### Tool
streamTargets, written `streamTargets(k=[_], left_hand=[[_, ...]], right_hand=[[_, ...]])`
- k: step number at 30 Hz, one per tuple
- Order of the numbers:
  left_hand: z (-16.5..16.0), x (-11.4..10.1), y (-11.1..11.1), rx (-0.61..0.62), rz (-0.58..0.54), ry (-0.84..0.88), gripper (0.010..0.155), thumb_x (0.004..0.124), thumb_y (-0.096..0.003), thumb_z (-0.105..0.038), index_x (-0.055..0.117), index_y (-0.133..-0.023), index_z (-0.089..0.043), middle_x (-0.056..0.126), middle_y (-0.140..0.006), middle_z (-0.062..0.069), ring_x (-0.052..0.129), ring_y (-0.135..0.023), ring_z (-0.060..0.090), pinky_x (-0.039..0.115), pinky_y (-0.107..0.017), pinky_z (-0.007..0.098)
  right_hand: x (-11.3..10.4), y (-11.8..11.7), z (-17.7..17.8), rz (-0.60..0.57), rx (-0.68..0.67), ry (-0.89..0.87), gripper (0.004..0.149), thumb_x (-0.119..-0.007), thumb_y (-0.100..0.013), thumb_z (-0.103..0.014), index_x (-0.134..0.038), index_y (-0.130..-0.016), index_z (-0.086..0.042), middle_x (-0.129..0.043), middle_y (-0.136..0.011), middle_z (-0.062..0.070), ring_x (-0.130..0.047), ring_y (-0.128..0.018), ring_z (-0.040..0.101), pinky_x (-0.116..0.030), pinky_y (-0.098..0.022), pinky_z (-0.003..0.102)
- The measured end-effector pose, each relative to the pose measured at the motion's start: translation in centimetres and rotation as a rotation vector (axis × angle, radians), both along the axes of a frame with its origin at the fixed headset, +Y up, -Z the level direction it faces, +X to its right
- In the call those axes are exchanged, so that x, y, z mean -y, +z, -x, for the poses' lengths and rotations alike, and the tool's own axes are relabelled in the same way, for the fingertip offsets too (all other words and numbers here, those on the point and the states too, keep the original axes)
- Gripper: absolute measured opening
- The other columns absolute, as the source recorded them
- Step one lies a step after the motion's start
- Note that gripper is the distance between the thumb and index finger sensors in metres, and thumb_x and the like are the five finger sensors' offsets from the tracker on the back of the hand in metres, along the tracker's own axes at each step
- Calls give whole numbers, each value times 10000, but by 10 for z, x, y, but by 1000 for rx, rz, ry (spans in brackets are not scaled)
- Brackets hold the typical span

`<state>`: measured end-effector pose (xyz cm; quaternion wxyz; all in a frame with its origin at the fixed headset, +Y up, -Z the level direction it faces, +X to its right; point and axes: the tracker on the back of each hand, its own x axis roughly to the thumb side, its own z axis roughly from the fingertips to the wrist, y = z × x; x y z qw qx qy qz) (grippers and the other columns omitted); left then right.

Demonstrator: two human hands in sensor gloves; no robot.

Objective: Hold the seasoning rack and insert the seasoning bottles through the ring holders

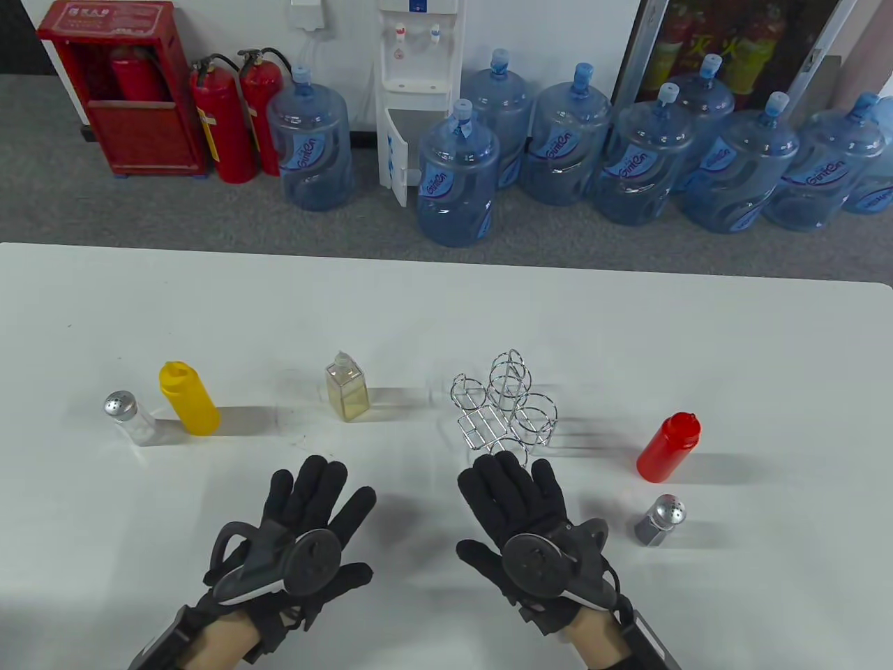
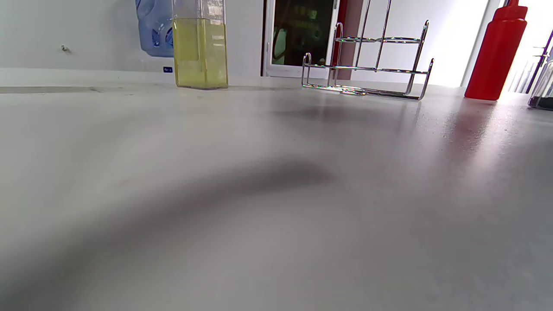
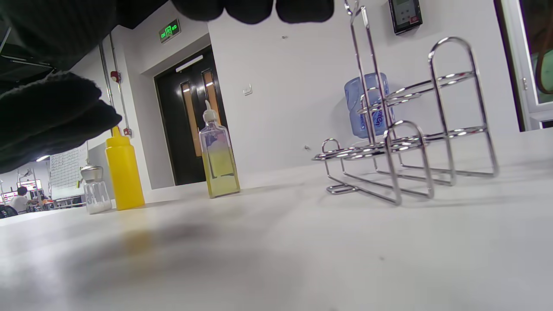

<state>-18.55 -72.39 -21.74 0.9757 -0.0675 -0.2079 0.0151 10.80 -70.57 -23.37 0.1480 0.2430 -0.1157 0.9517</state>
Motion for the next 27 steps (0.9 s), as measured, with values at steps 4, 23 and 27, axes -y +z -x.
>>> streamTargets(k=[4, 23, 27], left_hand=[[0, 0, 0, 1, 2, 0, 854, 505, -347, -771, -74, -923, -521, -115, -1062, -42, -118, -1087, 293, 55, -760, 611], [-3, 4, 2, 44, 31, -5, 848, 514, -349, -762, -62, -926, -528, -110, -1064, -44, -113, -1090, 294, 23, -737, 623], [-3, 4, 2, 45, 38, -4, 850, 516, -349, -761, -60, -928, -526, -107, -1066, -42, -106, -1091, 296, 31, -740, 622]], right_hand=[[0, 0, 0, 1, -3, 0, 843, -677, -344, -660, -330, -1066, -397, -267, -1159, -71, -369, -1107, 238, -252, -794, 593], [1, 11, 10, -7, -49, 71, 830, -680, -350, -648, -342, -1065, -393, -273, -1157, -68, -382, -1103, 239, -263, -794, 590], [-1, 14, 21, -105, -86, 306, 841, -676, -343, -654, -322, -1062, -401, -247, -1157, -78, -344, -1108, 233, -231, -795, 590]])
